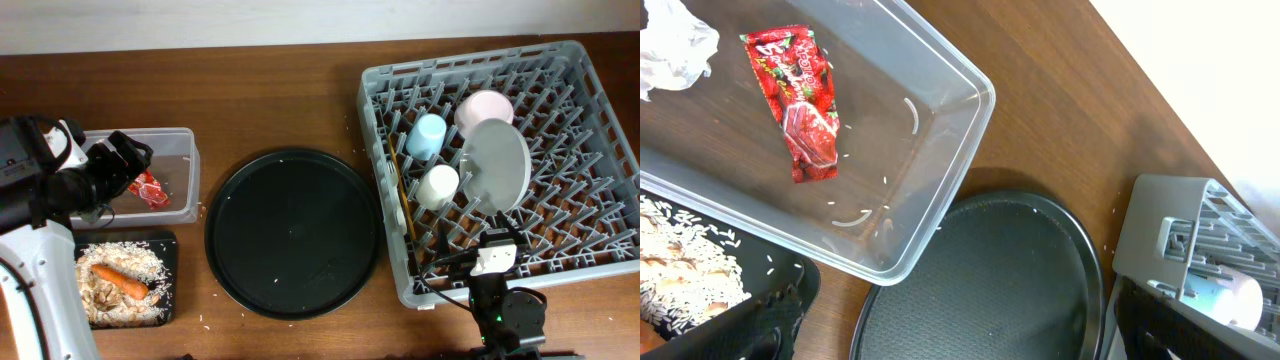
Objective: Sort waste into correct bins and load items into the dishwasher rack
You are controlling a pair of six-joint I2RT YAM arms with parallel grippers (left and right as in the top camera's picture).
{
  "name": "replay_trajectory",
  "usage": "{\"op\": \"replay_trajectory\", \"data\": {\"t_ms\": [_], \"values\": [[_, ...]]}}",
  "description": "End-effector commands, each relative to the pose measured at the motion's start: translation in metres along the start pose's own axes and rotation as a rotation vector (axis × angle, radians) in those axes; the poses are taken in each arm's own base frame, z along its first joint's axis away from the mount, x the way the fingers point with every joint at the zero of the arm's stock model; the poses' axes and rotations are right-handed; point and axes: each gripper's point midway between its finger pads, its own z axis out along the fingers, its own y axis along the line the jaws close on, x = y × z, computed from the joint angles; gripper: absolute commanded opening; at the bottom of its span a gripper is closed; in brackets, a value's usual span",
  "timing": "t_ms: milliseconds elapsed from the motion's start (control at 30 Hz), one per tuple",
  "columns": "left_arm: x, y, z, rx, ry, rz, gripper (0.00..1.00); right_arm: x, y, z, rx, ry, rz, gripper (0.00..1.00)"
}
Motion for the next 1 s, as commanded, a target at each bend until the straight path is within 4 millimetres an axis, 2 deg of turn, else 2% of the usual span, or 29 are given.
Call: {"op": "replay_trajectory", "data": {"t_ms": [0,600,667,767,833,867,933,967], "values": [[-0.004,-0.004,-0.007,0.010,-0.023,-0.002,0.99,0.002,0.000,0.000,-0.004,0.001,-0.006,0.99],[-0.003,-0.005,-0.008,0.012,-0.025,0.002,0.99,0.002,0.000,0.000,-0.004,0.001,-0.006,0.99],[0.001,-0.018,-0.018,0.037,-0.046,0.037,0.99,0.002,0.000,0.000,-0.004,0.001,-0.006,0.99],[0.025,-0.059,-0.041,0.121,-0.073,0.159,0.99,0.002,0.000,0.000,-0.004,0.001,-0.006,0.99],[0.056,-0.098,-0.063,0.222,-0.077,0.289,0.99,0.002,0.000,0.000,-0.004,0.001,-0.006,0.99],[0.067,-0.109,-0.072,0.256,-0.078,0.329,0.99,0.002,0.000,0.000,-0.004,0.001,-0.006,0.99],[0.102,-0.135,-0.102,0.369,-0.087,0.446,0.99,0.002,0.000,0.000,-0.004,0.001,-0.006,0.98],[0.114,-0.140,-0.117,0.402,-0.112,0.488,0.99,0.002,0.000,0.000,-0.004,0.001,-0.006,0.99]]}}
